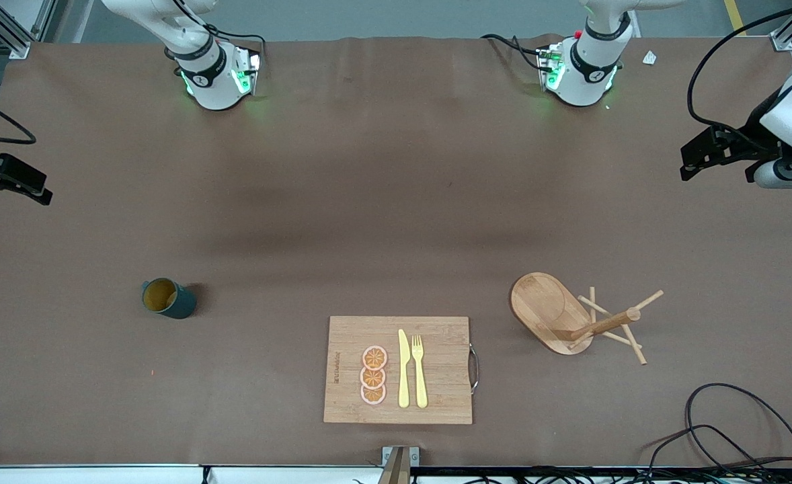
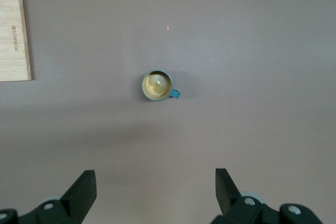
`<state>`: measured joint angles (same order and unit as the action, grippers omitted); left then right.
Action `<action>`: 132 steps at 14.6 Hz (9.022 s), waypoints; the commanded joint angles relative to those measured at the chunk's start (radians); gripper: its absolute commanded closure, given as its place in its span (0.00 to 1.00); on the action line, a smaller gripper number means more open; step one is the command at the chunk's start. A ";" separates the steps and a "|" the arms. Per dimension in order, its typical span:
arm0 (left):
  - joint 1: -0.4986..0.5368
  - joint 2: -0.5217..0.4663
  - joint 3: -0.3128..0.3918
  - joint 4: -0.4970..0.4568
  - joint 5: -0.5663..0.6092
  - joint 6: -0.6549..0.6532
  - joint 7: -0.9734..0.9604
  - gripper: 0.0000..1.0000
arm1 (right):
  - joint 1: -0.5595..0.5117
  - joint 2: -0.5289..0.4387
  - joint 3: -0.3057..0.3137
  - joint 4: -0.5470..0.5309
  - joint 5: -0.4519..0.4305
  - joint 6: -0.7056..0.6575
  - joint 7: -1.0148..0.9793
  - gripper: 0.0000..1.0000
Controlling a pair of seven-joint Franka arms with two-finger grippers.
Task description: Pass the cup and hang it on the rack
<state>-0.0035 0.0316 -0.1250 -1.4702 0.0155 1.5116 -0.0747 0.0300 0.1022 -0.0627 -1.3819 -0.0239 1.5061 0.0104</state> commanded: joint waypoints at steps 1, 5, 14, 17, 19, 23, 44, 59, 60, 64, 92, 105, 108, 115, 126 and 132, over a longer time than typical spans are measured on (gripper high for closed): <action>-0.003 -0.009 -0.002 0.008 0.001 -0.021 0.000 0.00 | -0.002 -0.009 0.001 -0.005 -0.008 0.005 0.000 0.00; -0.012 0.001 -0.002 0.011 0.009 -0.019 -0.008 0.00 | -0.002 -0.010 0.000 -0.008 -0.007 0.028 0.000 0.00; -0.010 0.014 -0.012 0.005 0.012 -0.017 -0.011 0.00 | 0.053 0.170 0.004 -0.009 -0.063 0.095 0.003 0.00; -0.012 0.016 -0.013 0.007 0.011 -0.017 -0.010 0.00 | 0.018 0.338 0.006 -0.006 -0.039 0.178 -0.009 0.00; -0.013 0.027 -0.013 0.007 0.003 -0.017 -0.005 0.00 | 0.040 0.389 0.004 -0.014 0.043 0.198 0.005 0.00; -0.029 0.037 -0.024 0.008 0.012 -0.017 -0.010 0.00 | 0.036 0.435 0.004 -0.115 0.081 0.386 0.013 0.00; -0.004 0.022 -0.019 0.014 0.014 -0.010 -0.008 0.00 | 0.067 0.536 0.007 -0.140 0.082 0.543 0.086 1.00; -0.018 0.025 -0.041 0.014 0.017 -0.013 -0.016 0.00 | 0.665 0.769 0.099 0.239 0.257 0.774 1.003 0.99; -0.018 0.025 -0.041 0.014 0.015 -0.013 -0.026 0.00 | 0.691 0.796 0.112 0.262 0.257 0.820 1.034 0.99; -0.020 0.028 -0.042 0.014 0.014 -0.013 -0.051 0.00 | 0.765 0.872 0.118 0.310 0.257 0.939 1.051 0.82; -0.581 0.345 -0.140 0.064 0.349 0.039 -1.157 0.00 | -0.055 0.183 0.012 -0.062 0.084 0.347 -0.044 0.00; -0.803 0.695 -0.136 0.077 0.786 0.131 -1.920 0.06 | -0.048 -0.029 0.029 -0.077 -0.039 0.209 -0.060 0.00; -0.803 0.780 -0.128 0.094 0.883 0.231 -2.153 0.11 | -0.050 -0.012 0.029 -0.077 -0.024 0.183 -0.058 0.00; -0.805 0.913 -0.105 0.171 1.003 0.251 -2.191 0.24 | -0.076 -0.010 0.024 -0.111 -0.004 0.123 -0.052 0.00; -0.806 0.942 -0.099 0.166 0.991 0.233 -2.191 0.50 | -0.085 -0.007 0.024 -0.128 -0.005 0.177 -0.055 0.00; -0.810 0.944 -0.099 0.166 0.956 0.222 -2.189 0.68 | -0.088 -0.006 0.024 -0.131 -0.010 0.161 -0.053 0.00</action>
<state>-0.8021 0.9651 -0.2284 -1.3297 0.9889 1.7559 -2.2642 -0.0481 0.1093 -0.0468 -1.4931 -0.0331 1.6752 -0.0458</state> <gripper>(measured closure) 0.595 0.000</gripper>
